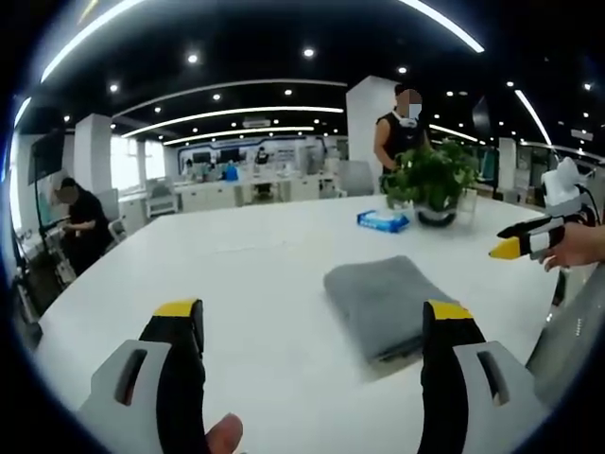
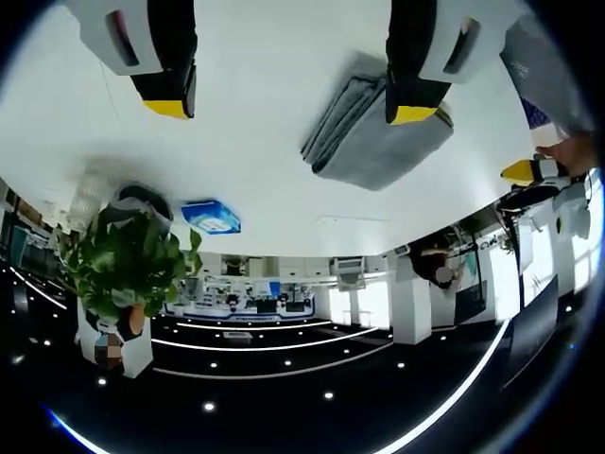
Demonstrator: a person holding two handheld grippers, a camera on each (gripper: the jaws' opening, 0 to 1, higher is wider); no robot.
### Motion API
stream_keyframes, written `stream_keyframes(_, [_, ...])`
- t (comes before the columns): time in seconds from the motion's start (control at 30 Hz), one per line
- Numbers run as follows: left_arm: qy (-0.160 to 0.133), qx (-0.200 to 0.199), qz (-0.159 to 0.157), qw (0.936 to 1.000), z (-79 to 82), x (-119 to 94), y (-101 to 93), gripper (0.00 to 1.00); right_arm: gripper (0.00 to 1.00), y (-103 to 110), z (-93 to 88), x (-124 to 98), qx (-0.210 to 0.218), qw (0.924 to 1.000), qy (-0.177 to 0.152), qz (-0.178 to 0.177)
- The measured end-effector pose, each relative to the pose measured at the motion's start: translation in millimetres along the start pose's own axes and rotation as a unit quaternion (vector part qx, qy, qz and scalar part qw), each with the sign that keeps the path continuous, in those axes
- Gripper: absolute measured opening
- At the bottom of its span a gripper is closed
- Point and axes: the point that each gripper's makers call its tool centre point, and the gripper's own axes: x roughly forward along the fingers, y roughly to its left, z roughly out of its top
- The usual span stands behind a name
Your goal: Open the folded towel by lifting each exposed corner and separating the folded layers until the towel lies flat within the target outline without major curled edges
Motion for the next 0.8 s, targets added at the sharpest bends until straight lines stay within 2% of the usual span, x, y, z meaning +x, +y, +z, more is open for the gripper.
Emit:
stream_keyframes(0.37, [-0.011, -0.011, 0.005, 0.9999, 4.0, -2.0, 3.9, 0.94, 0.81, 0.6, 3.0, -1.8, 0.0, 1.0, -0.007, -0.001])
stream_keyframes(0.5, [-0.007, -0.02, 0.004, 0.9998, 2.5, -2.4, 2.8, 0.92, 0.81, -0.4, 3.4, -2.7, 0.002, 0.9999, -0.01, -0.003])
stream_keyframes(0.8, [-0.006, -0.01, -0.001, 0.9999, 1.5, -2.4, 0.7, 0.9, 0.79, -8.8, 3.8, -5.9, 0.024, 0.9995, -0.016, -0.016])
